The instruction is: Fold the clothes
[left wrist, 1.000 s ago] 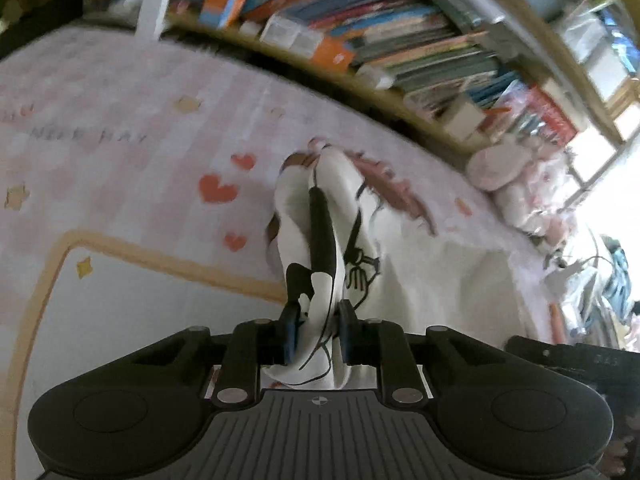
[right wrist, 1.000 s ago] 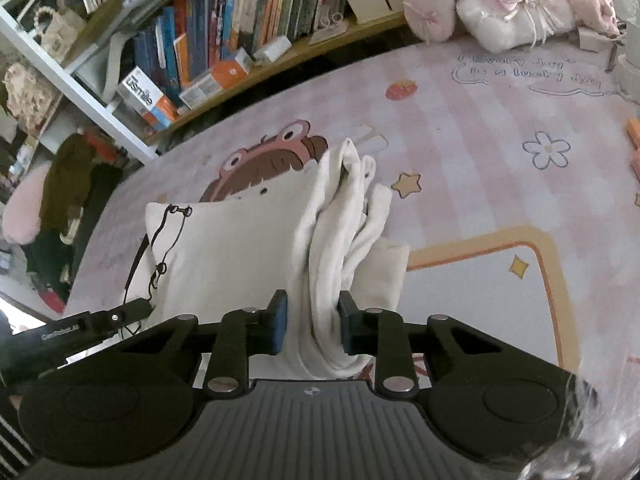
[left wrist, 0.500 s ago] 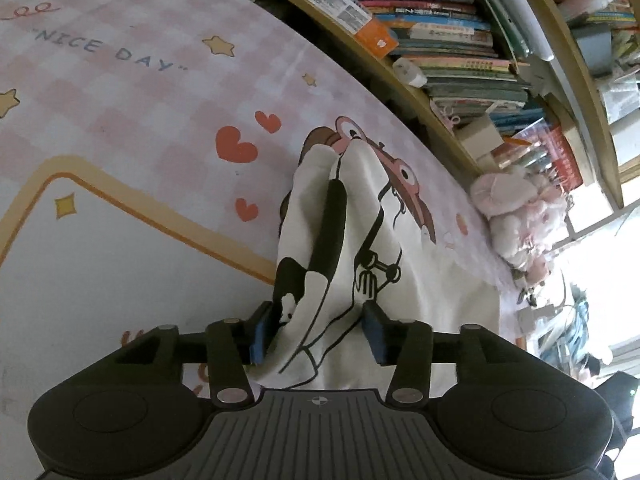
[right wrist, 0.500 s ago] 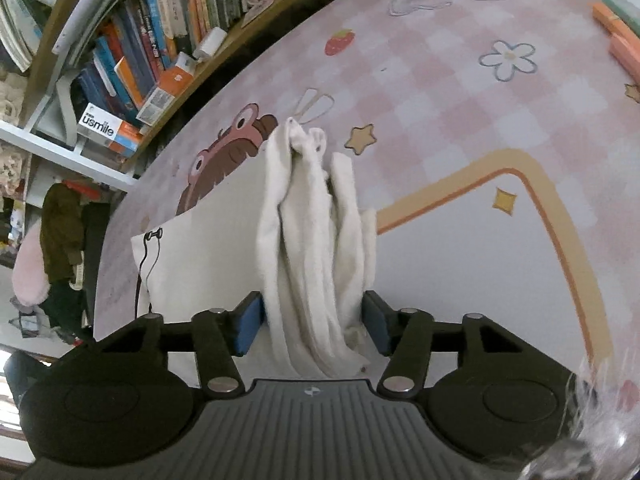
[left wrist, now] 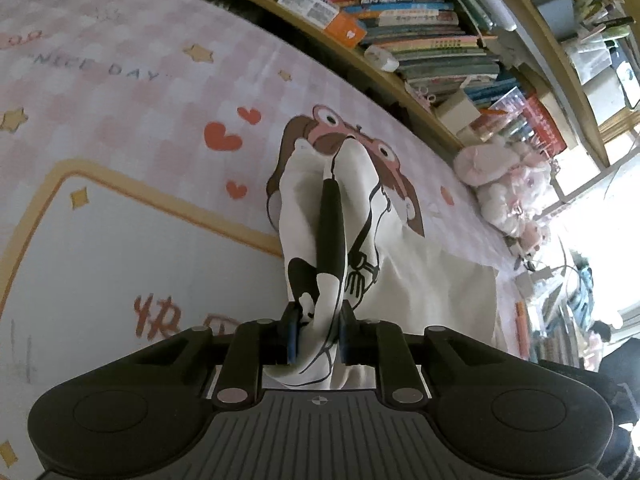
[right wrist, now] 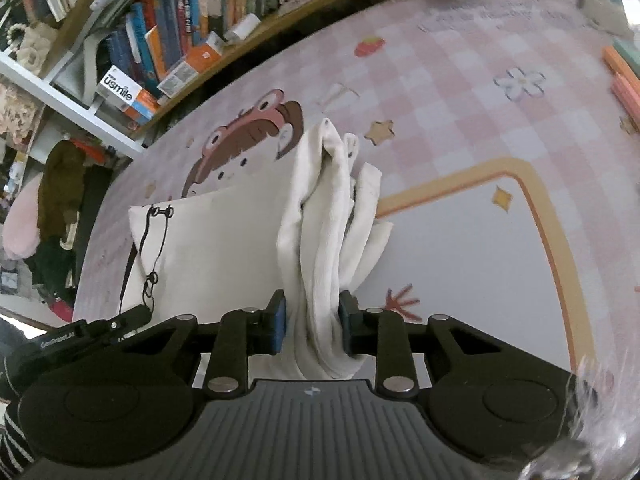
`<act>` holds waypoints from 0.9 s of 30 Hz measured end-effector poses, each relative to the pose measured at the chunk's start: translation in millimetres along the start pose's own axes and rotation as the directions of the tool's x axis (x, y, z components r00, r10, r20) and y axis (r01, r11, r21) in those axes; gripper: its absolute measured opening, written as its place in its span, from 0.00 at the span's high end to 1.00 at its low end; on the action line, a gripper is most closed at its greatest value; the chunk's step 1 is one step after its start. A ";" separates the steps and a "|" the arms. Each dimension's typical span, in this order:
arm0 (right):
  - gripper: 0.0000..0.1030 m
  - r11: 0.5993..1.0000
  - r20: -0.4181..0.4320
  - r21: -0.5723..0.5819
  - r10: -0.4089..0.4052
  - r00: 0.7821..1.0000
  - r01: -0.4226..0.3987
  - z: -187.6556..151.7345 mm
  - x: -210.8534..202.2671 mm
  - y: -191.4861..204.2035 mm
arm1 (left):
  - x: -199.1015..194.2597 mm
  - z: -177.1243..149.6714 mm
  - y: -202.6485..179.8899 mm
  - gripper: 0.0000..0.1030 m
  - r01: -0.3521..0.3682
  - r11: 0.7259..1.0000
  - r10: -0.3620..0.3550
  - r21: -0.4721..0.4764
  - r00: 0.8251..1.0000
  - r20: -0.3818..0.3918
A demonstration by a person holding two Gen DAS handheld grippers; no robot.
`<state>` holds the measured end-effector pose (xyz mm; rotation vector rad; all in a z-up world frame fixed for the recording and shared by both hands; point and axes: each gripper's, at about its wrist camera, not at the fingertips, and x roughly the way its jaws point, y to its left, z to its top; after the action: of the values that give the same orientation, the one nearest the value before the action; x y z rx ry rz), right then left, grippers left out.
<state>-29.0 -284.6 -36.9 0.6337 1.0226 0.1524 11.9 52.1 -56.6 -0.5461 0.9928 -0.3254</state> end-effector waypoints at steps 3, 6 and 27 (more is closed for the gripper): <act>0.67 0.999 -0.010 0.033 -0.003 1.000 0.003 -2.8 1.1 -6.3 | 2.2 -1.0 4.0 0.76 -0.003 1.000 0.003 -0.014 1.000 -0.013; 0.61 0.997 -0.012 0.080 0.008 1.000 -0.007 -3.0 3.3 -12.4 | 6.6 0.1 6.1 0.66 -0.018 0.999 0.017 -0.031 0.999 -0.028; 0.80 0.998 0.036 -0.013 0.057 0.998 -0.056 3.6 -5.1 -1.1 | 2.2 -9.1 1.5 0.87 0.016 0.996 -0.012 -0.092 0.999 0.053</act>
<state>-29.0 -289.1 -32.4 0.6529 0.9688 0.1957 5.2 49.7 -62.9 -0.6431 0.9573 -0.2772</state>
